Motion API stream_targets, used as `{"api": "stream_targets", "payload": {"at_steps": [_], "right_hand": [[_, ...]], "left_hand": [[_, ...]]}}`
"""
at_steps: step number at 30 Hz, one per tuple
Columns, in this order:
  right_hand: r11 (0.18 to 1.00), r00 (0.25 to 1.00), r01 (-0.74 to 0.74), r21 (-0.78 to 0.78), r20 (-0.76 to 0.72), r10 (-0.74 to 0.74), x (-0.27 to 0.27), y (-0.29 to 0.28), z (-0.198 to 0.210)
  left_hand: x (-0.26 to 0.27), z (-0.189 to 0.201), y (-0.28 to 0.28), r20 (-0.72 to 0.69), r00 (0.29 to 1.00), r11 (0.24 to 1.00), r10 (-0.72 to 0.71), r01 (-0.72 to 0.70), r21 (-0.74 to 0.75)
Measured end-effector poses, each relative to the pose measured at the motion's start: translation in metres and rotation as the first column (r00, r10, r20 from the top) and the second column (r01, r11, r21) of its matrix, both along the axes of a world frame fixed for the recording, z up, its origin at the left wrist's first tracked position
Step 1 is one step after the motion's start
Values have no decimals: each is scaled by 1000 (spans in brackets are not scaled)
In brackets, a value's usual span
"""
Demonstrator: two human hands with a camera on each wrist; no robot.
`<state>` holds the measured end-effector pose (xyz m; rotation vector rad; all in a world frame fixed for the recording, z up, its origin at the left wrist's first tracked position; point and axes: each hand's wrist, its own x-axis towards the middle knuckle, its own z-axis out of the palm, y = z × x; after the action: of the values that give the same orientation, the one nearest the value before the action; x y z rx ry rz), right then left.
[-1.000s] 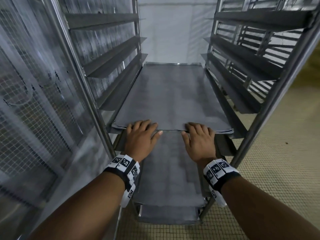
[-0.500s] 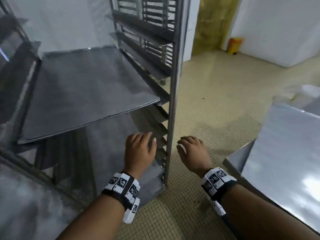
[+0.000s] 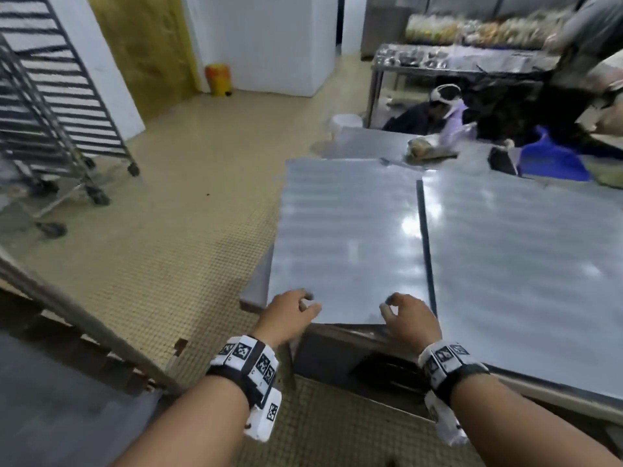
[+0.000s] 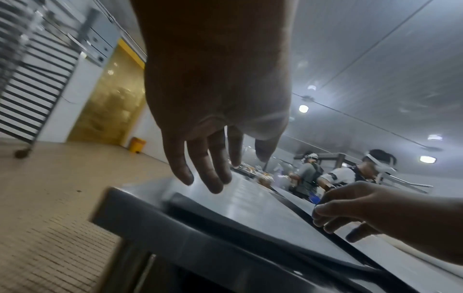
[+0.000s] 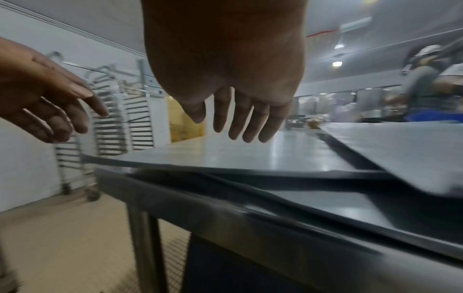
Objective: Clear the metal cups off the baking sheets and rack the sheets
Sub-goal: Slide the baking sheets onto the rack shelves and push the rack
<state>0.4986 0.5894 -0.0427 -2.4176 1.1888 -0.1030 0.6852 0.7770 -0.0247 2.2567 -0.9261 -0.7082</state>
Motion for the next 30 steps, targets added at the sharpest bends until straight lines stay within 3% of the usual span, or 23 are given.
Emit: {"api": "stream_targets", "payload": {"at_steps": [7,12,21,30], "right_hand": [[977,977,211,34,-8,-211,-109,-128,-16],[944,946,322,71,-61,-318,-182,-198,-28],[869,862,493,41,-155,-482,-271,-258,-29],[785,774,615,72,-245,-584,-322,-300,-25]], "left_hand": [[-80,-17,-154,-94,979,981,-184,188,44],[-128,-35,-232,-171,968,979,-182,194,61],[-156,-37,-306,-180,980,996,-84,86,5],[-135,-49,-351,-252,968,999,-1,12,44]]}}
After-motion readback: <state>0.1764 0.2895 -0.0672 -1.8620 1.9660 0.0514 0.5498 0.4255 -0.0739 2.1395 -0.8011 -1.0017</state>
